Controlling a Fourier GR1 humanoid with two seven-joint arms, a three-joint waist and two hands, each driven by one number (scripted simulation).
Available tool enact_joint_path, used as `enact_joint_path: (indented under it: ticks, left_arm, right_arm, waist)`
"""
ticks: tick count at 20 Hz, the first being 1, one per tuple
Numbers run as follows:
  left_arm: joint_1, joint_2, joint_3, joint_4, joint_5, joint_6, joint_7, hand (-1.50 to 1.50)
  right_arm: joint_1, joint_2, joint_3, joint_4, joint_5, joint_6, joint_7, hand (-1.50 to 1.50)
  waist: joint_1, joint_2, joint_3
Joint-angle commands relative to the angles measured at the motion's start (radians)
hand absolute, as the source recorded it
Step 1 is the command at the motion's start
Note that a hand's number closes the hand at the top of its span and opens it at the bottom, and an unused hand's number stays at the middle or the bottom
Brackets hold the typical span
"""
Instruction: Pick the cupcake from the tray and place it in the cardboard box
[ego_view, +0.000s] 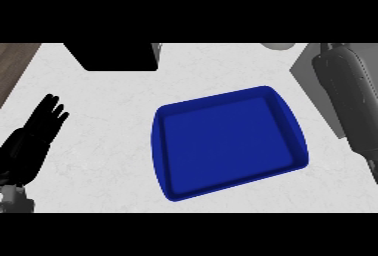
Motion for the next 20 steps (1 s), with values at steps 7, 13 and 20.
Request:
enact_joint_path:
  ticks: [7, 13, 20]
  left_arm:
    - [0.013, -0.016, 0.004, -0.010, -0.001, -0.026, -0.006, 0.00]
    - [-0.056, -0.005, 0.015, 0.021, -0.007, -0.025, 0.022, 0.00]
    - [0.031, -0.011, 0.022, -0.017, -0.010, -0.052, -0.009, 0.00]
  right_arm:
    - [0.055, -0.092, -0.099, 0.193, 0.019, -0.128, -0.216, 1.50]
    - [0.052, -0.103, -0.158, 0.339, 0.004, -0.217, -0.345, 1.50]
    - [0.067, -0.125, -0.238, 0.532, -0.053, -0.273, -0.500, 1.50]
  waist:
    - [0.017, 0.007, 0.001]
    - [0.019, 0.009, 0.001]
    - [0.027, 0.009, 0.001]
